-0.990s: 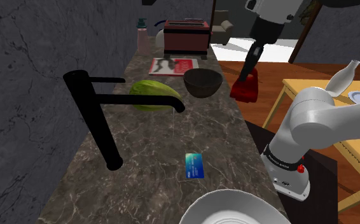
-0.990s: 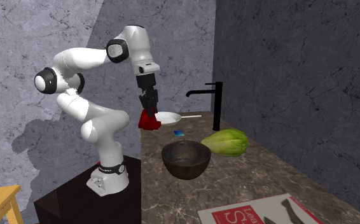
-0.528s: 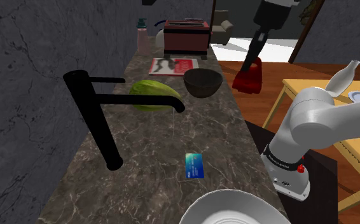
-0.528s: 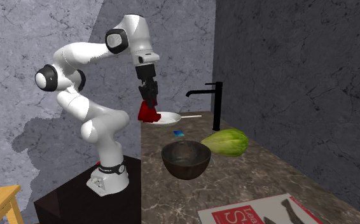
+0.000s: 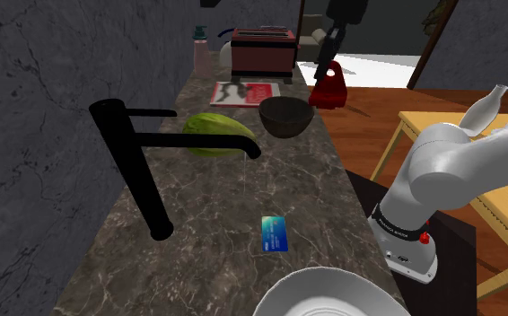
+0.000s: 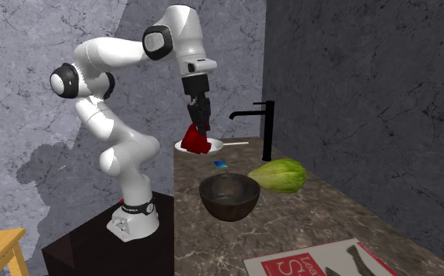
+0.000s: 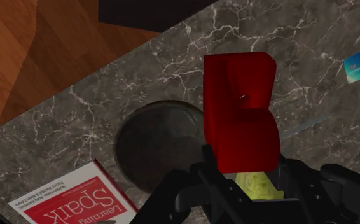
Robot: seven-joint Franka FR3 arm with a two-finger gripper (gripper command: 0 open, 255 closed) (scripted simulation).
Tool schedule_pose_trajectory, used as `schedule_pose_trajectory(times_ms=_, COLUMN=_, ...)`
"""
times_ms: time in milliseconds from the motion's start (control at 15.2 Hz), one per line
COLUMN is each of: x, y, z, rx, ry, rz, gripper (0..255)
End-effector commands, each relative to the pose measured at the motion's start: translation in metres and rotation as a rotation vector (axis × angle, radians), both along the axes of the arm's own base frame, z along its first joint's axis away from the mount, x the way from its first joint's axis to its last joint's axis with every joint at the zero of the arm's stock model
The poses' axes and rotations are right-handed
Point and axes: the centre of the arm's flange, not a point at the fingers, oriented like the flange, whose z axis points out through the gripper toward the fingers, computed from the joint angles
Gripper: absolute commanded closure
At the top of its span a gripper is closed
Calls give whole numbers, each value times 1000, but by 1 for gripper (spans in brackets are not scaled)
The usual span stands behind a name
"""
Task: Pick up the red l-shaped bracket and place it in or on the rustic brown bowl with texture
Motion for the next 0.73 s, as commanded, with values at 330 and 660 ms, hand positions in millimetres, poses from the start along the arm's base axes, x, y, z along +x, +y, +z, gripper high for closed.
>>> schedule_pose_trajectory(times_ms=330, x=87, y=-35, z=11, rx=-1, ry=-1, rz=0, gripper=255)
schedule_pose_trajectory(times_ms=660, x=121, y=-49, z=5, rx=-1, ry=-1, rz=0, gripper=255)
